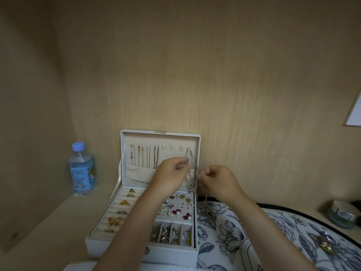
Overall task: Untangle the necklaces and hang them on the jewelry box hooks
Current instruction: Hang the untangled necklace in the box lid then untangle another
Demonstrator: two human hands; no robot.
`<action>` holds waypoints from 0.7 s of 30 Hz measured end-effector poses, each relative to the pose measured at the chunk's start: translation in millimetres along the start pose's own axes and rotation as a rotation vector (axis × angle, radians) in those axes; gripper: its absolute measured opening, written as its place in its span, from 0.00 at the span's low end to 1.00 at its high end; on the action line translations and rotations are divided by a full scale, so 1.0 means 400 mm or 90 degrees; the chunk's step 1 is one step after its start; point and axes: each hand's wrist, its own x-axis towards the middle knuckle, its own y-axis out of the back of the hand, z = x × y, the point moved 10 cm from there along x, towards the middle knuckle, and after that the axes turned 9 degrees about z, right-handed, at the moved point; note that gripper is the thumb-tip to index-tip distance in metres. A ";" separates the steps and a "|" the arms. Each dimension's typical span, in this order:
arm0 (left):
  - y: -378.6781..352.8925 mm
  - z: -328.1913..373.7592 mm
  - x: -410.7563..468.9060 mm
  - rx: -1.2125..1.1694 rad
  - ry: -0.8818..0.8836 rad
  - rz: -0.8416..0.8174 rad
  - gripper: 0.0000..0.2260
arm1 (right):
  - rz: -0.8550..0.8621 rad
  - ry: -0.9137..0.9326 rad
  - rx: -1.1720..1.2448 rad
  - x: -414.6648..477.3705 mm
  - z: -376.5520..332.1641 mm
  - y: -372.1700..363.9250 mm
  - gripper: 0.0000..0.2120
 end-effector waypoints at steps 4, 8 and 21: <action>0.021 0.001 -0.025 0.141 -0.095 0.027 0.18 | -0.106 0.014 -0.054 -0.037 0.064 -0.030 0.05; 0.037 0.001 -0.039 0.289 -0.211 0.066 0.16 | -0.248 0.020 -0.255 -0.093 0.152 -0.091 0.24; 0.017 -0.006 -0.042 0.470 -0.286 0.056 0.20 | -0.148 0.146 -0.300 -0.084 0.110 -0.083 0.13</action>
